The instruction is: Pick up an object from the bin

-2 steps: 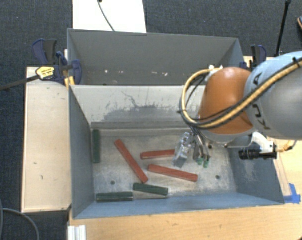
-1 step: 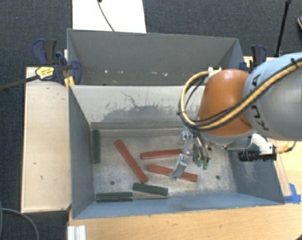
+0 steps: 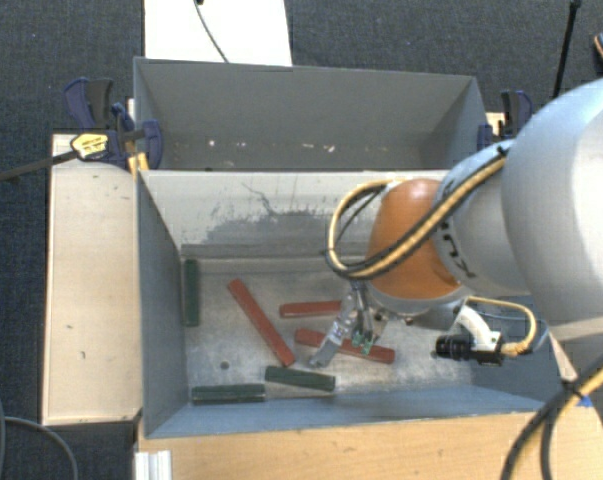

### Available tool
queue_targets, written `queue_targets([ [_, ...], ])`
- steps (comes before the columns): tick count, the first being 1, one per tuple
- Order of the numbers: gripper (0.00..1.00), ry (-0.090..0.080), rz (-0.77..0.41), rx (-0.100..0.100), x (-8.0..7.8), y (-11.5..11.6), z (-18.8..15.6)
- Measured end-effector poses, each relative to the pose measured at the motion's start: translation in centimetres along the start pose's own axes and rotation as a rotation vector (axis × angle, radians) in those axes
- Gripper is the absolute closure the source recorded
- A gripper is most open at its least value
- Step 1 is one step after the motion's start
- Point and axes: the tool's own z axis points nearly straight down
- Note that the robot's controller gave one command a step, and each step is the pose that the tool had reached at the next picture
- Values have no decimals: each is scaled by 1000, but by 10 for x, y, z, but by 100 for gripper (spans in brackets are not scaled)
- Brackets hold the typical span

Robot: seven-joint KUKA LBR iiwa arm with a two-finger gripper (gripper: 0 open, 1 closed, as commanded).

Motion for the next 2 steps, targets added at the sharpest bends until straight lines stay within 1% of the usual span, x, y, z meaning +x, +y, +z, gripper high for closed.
queue_targets([
  [1, 100, -8, -1, -5, -3, 1, -4],
  [2, 100, -8, -39, -6, 12, -10, -165],
])
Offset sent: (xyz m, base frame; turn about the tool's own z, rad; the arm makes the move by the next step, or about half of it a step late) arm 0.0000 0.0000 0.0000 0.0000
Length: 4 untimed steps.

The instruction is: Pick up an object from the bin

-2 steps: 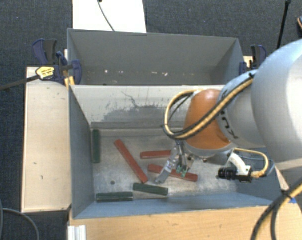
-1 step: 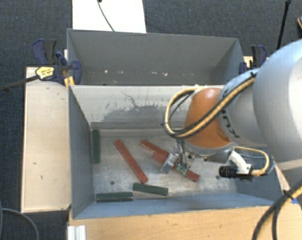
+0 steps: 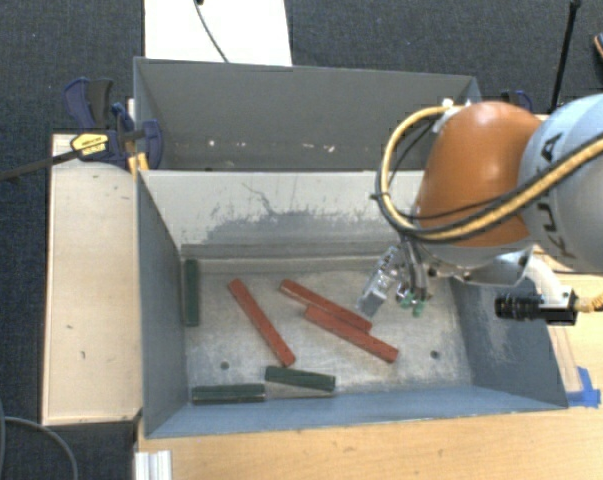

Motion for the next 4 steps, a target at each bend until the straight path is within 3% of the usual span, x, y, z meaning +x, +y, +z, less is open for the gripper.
queue_targets([
  [1, 0, 6, -3, 6, 1, -1, 4],
  [2, 0, 9, -332, 4, 7, 42, 165],
  [3, 0, 2, -204, 4, -64, 19, 163],
  [4, 100, 6, -208, 4, -61, 21, 163],
])
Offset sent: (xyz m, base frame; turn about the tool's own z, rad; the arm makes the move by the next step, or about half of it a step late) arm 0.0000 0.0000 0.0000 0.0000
